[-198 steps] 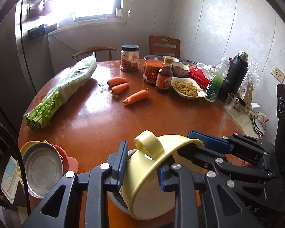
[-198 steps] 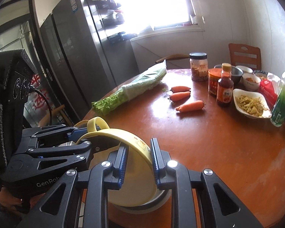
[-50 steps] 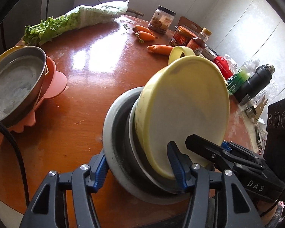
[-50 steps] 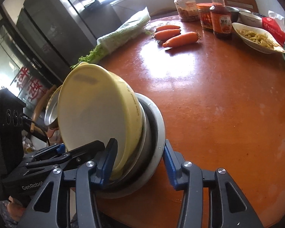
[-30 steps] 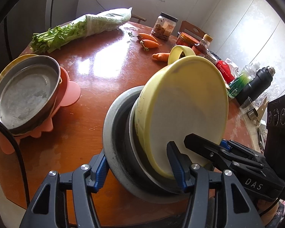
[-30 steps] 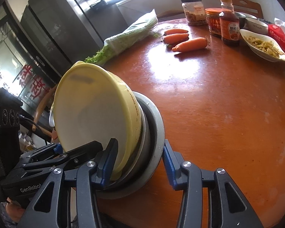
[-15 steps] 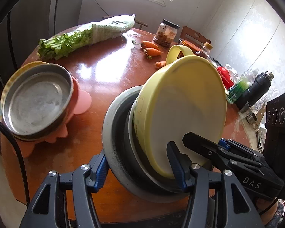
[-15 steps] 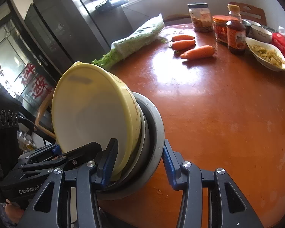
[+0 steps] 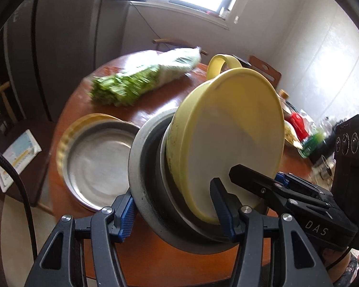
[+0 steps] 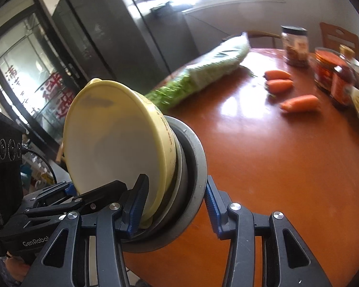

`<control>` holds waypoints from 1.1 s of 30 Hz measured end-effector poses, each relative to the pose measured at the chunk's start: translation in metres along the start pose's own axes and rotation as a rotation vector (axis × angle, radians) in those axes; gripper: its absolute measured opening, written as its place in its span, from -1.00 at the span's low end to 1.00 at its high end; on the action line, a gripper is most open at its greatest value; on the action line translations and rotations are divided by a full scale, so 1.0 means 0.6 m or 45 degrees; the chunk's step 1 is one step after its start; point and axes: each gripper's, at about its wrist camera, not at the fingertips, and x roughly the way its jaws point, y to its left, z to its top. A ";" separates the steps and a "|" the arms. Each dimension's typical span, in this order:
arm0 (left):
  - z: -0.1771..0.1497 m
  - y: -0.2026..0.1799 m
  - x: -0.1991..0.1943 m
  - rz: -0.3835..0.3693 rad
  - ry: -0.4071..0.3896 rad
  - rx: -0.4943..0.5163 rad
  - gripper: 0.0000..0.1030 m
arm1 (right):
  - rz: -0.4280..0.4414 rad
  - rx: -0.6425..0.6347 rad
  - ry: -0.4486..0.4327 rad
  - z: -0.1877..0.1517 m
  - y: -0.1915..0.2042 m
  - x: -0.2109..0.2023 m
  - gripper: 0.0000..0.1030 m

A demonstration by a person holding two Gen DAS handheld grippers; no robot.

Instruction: Organize plates and bowls

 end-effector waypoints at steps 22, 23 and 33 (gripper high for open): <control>0.023 0.150 0.016 0.078 0.017 -0.136 0.11 | 0.061 -0.102 0.125 0.053 0.096 0.150 -0.08; 0.021 0.151 0.018 0.077 0.021 -0.137 0.11 | 0.058 -0.101 0.130 0.052 0.096 0.153 -0.08; 0.019 0.159 0.030 0.082 0.035 -0.143 0.11 | 0.049 -0.103 0.152 0.046 0.096 0.167 -0.08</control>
